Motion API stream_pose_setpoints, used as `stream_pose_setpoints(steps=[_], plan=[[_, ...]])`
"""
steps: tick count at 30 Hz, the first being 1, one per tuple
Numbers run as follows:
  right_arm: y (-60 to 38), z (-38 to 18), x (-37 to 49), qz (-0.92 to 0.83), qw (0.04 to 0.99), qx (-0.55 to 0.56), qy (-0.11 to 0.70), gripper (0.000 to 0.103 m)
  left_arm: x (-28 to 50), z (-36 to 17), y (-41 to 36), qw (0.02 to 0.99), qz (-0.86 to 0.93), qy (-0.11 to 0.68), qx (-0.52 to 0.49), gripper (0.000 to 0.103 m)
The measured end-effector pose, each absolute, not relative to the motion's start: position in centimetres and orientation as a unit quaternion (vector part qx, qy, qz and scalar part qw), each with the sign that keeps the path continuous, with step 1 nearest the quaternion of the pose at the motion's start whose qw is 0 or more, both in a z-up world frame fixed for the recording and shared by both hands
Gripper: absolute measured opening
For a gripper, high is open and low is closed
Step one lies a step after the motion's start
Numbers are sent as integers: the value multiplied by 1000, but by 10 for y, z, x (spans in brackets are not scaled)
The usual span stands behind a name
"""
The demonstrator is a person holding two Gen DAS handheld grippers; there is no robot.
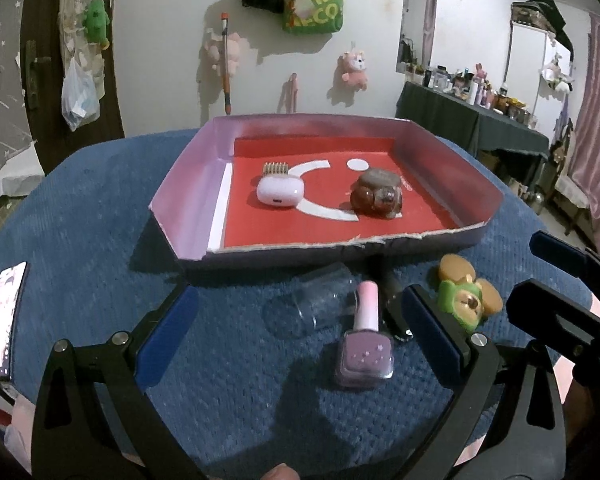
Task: Organize rigid objects
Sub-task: 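Withdraw both tools from the tray back toward the remaining items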
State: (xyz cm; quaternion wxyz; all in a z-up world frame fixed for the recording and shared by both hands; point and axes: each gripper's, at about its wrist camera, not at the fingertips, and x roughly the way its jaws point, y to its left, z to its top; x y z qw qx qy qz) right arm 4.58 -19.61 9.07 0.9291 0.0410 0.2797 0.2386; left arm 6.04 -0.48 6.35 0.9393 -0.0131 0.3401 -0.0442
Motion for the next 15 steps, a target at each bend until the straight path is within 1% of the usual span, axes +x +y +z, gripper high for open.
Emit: stream_pose_setpoints(steps=[15], plan=[[-200, 63, 39, 229, 920, 40, 317, 103, 53, 37, 3, 926, -45, 374, -29, 103]])
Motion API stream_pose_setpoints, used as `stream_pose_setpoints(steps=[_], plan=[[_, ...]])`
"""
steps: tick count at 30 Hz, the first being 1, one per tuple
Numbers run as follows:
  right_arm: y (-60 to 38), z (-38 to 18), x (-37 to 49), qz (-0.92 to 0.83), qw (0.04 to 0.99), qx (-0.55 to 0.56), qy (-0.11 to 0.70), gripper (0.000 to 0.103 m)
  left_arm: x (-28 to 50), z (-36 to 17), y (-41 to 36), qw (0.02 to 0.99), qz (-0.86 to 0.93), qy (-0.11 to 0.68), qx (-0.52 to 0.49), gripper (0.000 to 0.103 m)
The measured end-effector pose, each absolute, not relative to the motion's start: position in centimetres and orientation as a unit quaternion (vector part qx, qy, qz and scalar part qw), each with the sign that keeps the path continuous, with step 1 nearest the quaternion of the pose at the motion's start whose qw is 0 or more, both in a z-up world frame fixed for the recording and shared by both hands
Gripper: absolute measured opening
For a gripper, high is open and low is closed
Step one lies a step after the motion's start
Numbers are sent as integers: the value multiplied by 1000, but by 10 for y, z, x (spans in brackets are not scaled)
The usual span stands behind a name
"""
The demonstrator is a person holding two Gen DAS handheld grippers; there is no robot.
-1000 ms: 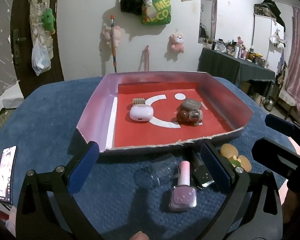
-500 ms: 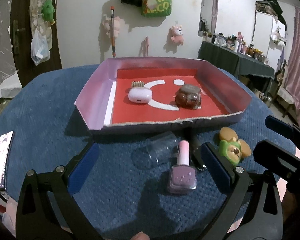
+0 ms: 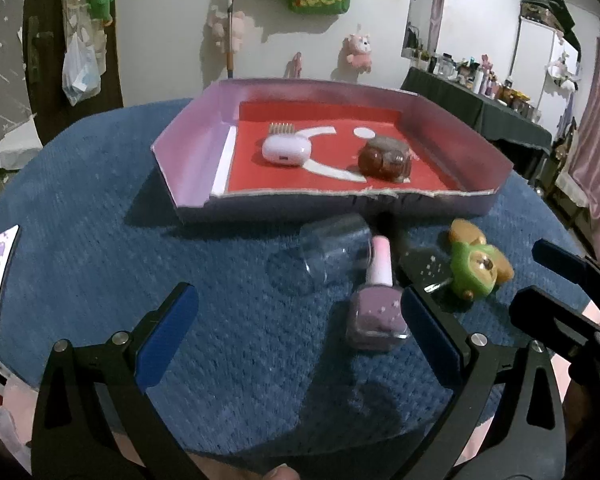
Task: Organize rigid objects
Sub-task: 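Withdraw both tools from the tray back toward the remaining items, then grasp the lilac square nail polish with left tool while right tool grasps the tan round compact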
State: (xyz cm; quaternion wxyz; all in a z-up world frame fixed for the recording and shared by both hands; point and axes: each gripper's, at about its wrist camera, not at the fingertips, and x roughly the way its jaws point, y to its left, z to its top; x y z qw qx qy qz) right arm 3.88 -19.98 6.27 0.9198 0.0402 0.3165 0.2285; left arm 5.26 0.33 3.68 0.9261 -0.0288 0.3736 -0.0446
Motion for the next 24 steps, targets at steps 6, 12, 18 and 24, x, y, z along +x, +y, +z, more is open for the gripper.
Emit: stream_pose_setpoints(steps=[6, 12, 18, 24], plan=[[-204, 45, 38, 219, 915, 40, 338, 103, 53, 27, 7, 920, -51, 386, -45, 103], [-210, 38, 39, 202, 917, 36, 343, 103, 52, 27, 6, 916, -67, 391, -55, 103], [-224, 34, 45, 174, 921, 35, 347, 88, 55, 20, -9, 909, -84, 407, -43, 103], [-236, 30, 49, 146, 925, 22, 351, 74, 58, 19, -15, 910, -72, 407, -32, 103]])
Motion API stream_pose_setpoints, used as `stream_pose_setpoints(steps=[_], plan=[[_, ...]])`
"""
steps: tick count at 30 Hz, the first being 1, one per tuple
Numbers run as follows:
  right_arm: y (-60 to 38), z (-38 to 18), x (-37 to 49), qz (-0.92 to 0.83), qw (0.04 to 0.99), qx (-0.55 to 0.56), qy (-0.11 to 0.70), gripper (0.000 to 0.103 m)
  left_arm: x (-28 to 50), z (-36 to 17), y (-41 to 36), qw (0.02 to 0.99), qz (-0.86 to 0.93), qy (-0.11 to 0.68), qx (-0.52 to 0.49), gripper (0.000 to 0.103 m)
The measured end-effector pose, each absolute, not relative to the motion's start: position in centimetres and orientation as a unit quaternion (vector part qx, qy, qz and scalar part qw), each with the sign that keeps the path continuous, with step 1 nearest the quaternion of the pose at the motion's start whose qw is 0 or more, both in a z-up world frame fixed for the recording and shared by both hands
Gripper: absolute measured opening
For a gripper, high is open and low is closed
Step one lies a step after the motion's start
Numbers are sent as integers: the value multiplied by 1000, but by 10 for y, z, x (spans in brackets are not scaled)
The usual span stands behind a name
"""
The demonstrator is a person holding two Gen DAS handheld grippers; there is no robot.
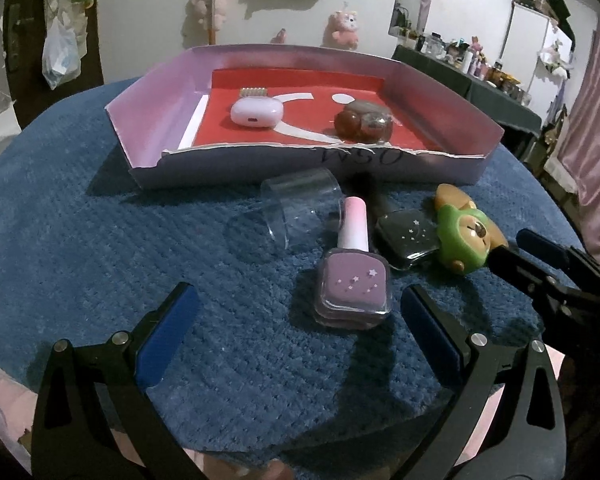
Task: Organize rigid objects
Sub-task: 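Grasp the lilac square nail polish with left tool while right tool grasps the tan round compact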
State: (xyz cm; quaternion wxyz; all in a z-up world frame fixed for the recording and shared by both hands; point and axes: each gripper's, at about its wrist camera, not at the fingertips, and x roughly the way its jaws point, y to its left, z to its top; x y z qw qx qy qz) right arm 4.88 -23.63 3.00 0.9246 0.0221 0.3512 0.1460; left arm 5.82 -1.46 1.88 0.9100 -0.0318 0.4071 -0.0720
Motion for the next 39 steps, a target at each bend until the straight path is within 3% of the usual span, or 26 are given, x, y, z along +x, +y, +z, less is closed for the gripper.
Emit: stream_pose_setpoints(steps=[8, 12, 14, 23, 25, 27, 29, 34, 39], plan=[[-240, 28, 57, 132, 927, 10, 351, 64, 63, 18, -18, 912, -69, 403, -31, 103], [-235, 32, 61, 138, 928, 4, 345, 57, 62, 18, -23, 914, -76, 397, -25, 90], [-234, 33, 65, 141, 929, 1, 344, 56, 61, 19, -25, 915, -81, 396, -21, 86], [-246, 27, 84, 181, 907, 77, 373, 56, 60, 19, -33, 914, -92, 394, -14, 86], [-244, 27, 84, 187, 906, 77, 373, 52, 59, 19, -35, 915, -95, 392, -11, 77], [-244, 27, 83, 204, 901, 88, 374, 41, 59, 20, -36, 915, -100, 392, -8, 68], [-244, 27, 83, 205, 900, 88, 374, 40, 59, 21, -37, 914, -108, 392, -10, 63], [-244, 28, 79, 207, 900, 87, 373, 40, 56, 23, -37, 912, -121, 391, -11, 34], [-242, 34, 71, 191, 910, 71, 362, 40, 53, 25, -32, 910, -131, 394, -21, 34]])
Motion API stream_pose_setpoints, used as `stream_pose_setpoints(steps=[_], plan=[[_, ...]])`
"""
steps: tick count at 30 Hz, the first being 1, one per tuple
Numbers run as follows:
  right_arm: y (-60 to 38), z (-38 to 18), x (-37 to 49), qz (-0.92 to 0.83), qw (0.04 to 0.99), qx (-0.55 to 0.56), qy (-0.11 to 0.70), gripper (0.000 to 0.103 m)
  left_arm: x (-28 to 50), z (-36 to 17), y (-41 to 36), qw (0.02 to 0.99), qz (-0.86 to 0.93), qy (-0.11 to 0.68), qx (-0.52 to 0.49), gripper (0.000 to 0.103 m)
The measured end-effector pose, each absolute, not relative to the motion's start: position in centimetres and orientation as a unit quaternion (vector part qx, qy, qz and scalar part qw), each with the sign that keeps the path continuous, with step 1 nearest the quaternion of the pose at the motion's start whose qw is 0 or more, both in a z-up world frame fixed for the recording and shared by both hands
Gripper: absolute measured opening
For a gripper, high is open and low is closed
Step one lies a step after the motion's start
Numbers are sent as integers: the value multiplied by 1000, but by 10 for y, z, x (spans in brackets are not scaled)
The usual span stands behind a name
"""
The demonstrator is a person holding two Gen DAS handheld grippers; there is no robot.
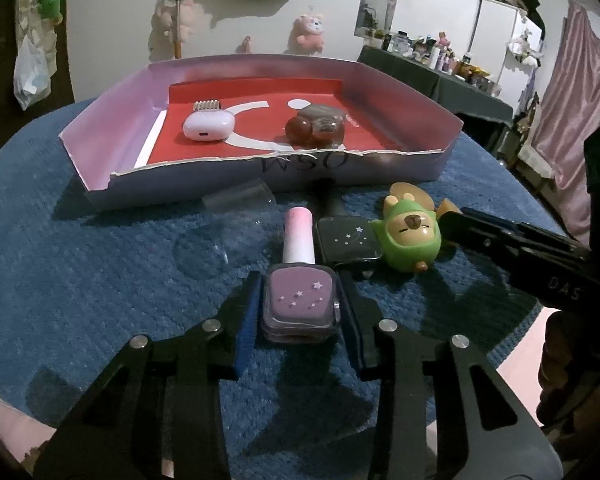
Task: Organize rigid objects
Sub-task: 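Grasp the lilac square nail polish with left tool while right tool grasps the tan round compact, then carry the nail polish and tan compact into the red tray with both tools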
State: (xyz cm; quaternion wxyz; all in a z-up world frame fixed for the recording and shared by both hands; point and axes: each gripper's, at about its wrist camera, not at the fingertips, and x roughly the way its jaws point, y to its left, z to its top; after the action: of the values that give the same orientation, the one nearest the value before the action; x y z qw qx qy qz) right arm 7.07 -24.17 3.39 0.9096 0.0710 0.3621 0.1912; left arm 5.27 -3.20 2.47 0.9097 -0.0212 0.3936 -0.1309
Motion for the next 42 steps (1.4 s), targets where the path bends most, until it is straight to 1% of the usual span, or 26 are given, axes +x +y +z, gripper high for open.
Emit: stream_pose_setpoints(steps=[16, 29, 42], plan=[[-229, 63, 60, 219, 912, 77, 337, 40, 35, 48, -25, 923, -140, 358, -30, 34], [-206, 75, 57, 266, 902, 70, 334, 40, 40, 60, -5, 933, -113, 340, -42, 34], [-197, 79, 61, 275, 900, 64, 331, 40, 56, 72, 1, 939, -110, 324, -37, 34]])
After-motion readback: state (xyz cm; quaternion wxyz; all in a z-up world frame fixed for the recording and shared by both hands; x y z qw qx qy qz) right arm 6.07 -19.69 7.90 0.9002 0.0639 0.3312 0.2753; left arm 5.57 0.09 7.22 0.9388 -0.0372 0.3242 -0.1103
